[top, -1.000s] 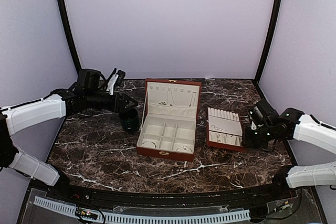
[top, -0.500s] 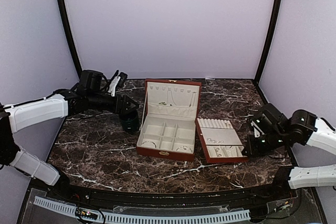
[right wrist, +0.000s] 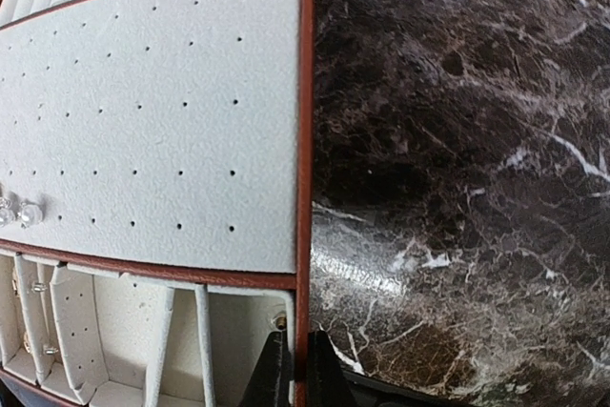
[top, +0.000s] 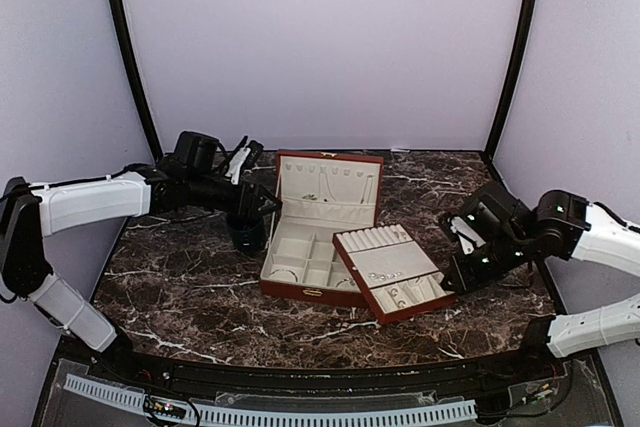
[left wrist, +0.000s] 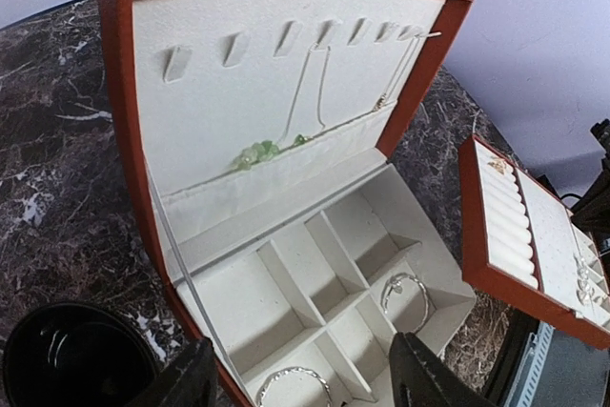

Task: Organize the mixed jewelry
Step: Adjust the jewelry box at the center of the board.

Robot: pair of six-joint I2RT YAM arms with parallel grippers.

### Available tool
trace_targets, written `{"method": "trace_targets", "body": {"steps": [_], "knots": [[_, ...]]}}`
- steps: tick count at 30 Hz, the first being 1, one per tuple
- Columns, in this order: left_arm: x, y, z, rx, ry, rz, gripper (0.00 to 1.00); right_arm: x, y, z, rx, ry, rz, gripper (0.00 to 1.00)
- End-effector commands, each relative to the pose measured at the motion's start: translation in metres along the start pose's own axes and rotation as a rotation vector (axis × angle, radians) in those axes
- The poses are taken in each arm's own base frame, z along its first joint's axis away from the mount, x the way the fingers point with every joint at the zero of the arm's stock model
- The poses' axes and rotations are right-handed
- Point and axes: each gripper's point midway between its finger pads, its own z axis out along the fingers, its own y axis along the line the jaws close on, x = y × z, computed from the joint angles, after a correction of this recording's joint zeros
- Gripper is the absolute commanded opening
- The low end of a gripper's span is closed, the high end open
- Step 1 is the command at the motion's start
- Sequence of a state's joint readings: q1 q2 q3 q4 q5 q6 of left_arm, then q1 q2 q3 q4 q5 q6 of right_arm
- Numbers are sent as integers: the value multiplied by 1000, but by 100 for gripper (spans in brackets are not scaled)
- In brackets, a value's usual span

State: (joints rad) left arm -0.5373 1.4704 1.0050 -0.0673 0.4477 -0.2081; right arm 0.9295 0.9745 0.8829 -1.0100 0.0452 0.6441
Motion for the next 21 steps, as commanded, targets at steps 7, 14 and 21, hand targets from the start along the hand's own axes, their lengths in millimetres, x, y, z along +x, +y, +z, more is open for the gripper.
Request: {"method": "trace_targets", "body": {"steps": [7,14,21], "knots": [[-28,33,16,-176,-8,31,64,-69,59,3,-101,-115,-258,0],[-45,40,37,-176,-9,36,54,-88,75,21,-96,-108,-419,0],[-50,53,50,-215,-8,59,36,-118,84,41,-152,-125,-501,0]]}}
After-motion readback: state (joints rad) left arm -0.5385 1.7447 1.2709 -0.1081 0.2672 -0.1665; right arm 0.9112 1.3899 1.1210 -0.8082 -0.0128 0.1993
